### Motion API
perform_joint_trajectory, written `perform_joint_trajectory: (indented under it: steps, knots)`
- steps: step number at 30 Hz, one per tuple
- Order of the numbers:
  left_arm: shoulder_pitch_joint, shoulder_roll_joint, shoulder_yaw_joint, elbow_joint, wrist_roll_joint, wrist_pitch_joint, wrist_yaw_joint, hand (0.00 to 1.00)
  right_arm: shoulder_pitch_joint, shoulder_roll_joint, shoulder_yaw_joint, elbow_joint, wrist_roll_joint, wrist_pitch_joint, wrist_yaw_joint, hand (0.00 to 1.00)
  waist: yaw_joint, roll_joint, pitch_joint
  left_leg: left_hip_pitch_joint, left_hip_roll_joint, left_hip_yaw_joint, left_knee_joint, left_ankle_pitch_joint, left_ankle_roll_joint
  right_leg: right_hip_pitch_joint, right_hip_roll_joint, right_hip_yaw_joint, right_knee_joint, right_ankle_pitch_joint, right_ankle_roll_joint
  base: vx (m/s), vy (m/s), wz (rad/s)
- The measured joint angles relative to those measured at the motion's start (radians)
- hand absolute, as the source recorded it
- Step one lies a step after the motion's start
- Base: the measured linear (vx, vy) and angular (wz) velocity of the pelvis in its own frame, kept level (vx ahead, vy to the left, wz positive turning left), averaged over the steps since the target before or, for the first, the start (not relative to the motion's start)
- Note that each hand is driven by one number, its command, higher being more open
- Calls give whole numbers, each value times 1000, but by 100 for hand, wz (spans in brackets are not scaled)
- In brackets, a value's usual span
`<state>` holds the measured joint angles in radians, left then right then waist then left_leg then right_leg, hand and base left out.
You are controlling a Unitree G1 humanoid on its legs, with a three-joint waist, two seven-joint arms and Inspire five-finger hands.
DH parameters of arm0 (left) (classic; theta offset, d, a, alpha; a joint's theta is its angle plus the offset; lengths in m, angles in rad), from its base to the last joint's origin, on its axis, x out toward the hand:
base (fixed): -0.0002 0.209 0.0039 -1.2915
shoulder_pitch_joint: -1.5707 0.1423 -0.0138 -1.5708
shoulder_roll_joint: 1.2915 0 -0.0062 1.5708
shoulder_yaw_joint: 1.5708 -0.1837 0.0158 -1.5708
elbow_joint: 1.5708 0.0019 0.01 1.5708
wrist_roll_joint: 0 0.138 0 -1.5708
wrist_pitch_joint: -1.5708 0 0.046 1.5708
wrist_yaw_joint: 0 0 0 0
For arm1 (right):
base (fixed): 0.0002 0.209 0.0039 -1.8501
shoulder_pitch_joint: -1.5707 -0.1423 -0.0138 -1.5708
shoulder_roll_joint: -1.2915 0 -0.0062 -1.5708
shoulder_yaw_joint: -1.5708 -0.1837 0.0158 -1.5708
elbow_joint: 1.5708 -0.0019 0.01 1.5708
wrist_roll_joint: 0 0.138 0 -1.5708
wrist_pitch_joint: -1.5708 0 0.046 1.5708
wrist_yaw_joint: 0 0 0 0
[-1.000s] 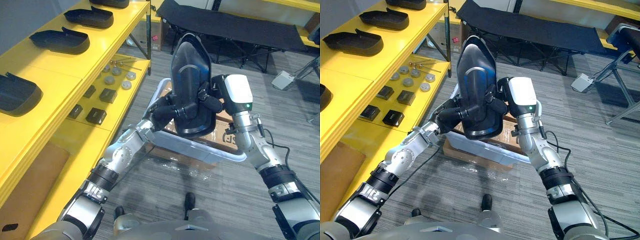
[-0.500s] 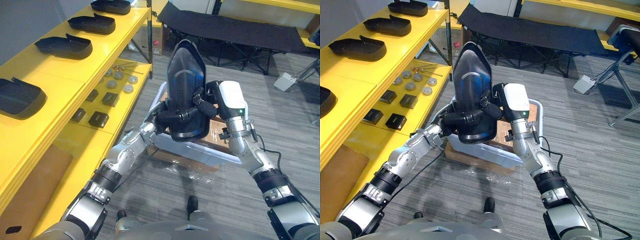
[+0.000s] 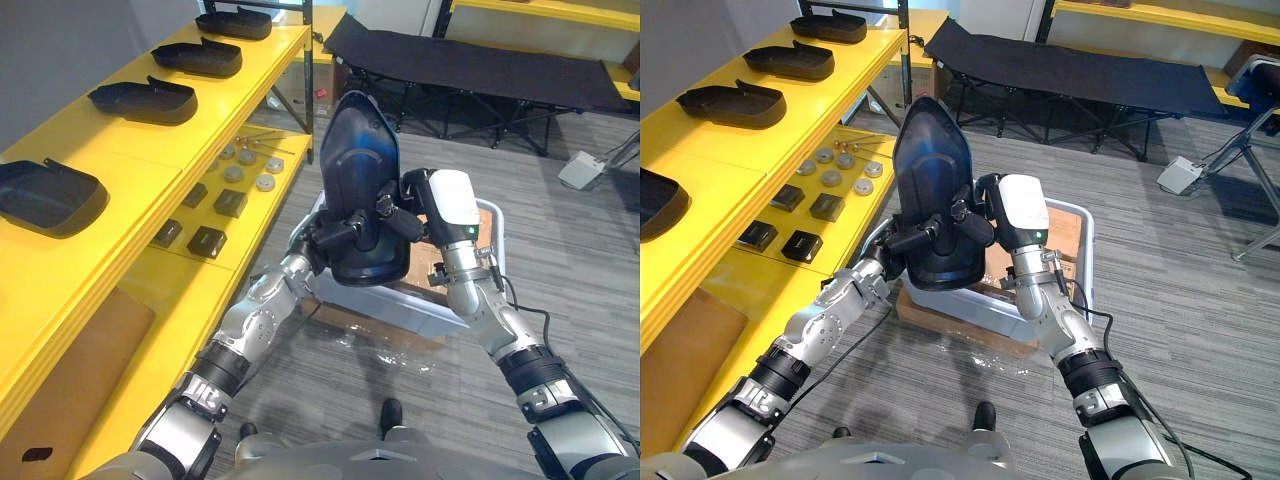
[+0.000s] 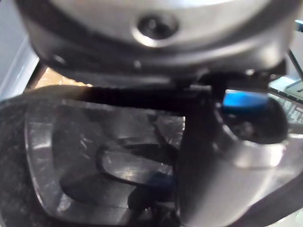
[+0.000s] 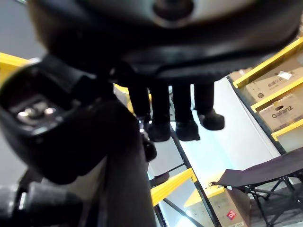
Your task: Walk over and take three plastic housings, then place them on the shelf
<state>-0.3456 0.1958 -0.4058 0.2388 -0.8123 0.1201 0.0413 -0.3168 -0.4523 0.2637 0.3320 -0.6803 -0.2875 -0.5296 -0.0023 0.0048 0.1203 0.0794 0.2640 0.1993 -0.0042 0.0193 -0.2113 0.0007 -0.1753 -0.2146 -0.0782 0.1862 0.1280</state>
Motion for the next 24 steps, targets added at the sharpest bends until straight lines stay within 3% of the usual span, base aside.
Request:
perform_joint_trajectory:
  steps: [1,2,8,17,22,24]
  knots:
    - [3,-1,0,-4,2,-2,3,0,0,2,-1,0,0,0,0,0,0,0,0,0,0,0,0,0,0,0,0,0,0,0,0,0,0,0]
    - [5,-2,0,-5,7,-6,5,0,0,6,-2,0,0,0,0,100,-1,0,0,0,0,0,0,0,0,1,0,0,0,0,0,0,0,0]
    - [52,-37,17,-42,76,-59,28,0,42,59,-29,-41,71,-3,-9,100,-1,0,0,2,0,0,0,0,0,2,0,0,0,0,0,0,0,0]
    - [168,-55,95,-259,369,-203,107,0,192,154,-44,-246,335,-40,-20,100,-1,3,-23,8,0,3,-4,0,-1,3,0,-1,0,-2,2,0,0,0]
    - [286,-62,164,-360,505,-225,173,0,332,184,-70,-328,657,-45,251,100,-5,7,-48,7,0,4,-8,-1,-1,2,-1,-2,0,-8,8,0,0,0]
    - [365,-67,214,-366,641,-238,246,0,425,190,-87,-353,841,-44,393,100,-6,9,-49,6,0,4,-11,-1,-1,1,0,-5,0,-14,12,0,0,0]
